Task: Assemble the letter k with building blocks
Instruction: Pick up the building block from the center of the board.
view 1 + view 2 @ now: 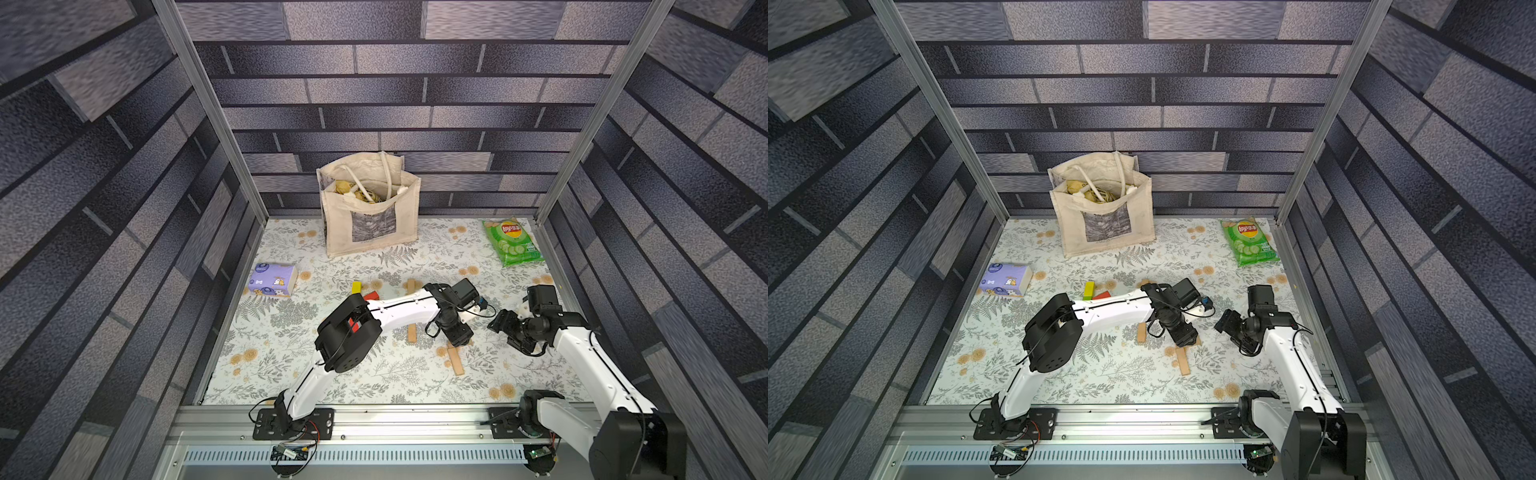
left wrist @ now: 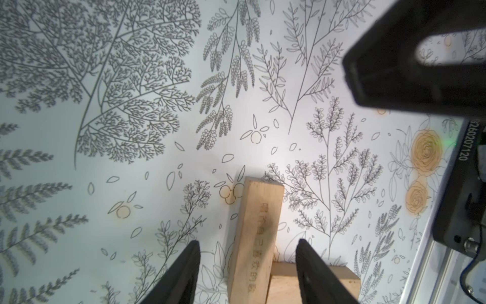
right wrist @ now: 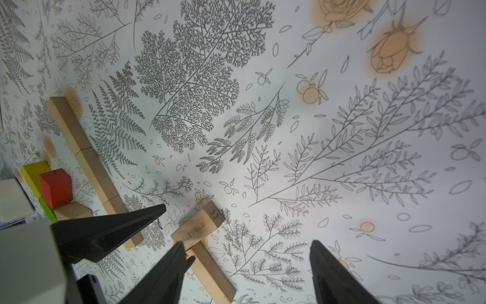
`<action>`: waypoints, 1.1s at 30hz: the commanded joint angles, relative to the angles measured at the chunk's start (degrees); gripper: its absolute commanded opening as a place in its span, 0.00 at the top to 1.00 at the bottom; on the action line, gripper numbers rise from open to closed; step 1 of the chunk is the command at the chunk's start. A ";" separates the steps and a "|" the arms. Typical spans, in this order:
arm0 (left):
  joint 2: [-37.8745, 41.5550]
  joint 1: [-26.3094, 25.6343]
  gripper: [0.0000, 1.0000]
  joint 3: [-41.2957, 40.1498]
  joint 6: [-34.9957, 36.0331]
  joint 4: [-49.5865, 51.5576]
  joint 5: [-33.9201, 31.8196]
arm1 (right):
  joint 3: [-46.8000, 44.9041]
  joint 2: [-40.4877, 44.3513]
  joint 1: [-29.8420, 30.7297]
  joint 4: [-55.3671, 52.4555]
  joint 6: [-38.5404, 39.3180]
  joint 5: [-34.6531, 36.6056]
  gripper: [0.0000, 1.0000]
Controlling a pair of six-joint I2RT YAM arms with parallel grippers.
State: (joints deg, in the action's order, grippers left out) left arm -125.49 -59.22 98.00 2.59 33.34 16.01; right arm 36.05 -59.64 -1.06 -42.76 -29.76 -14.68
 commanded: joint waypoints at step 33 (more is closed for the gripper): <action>-4.59 -0.02 0.62 0.88 -2.06 0.51 -6.29 | -1.51 -0.83 -0.60 0.69 -0.14 -0.44 0.23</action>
State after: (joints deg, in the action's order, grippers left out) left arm -128.22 -59.83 98.63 1.28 32.08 11.68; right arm 35.40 -60.27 -1.32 -42.59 -29.71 -14.74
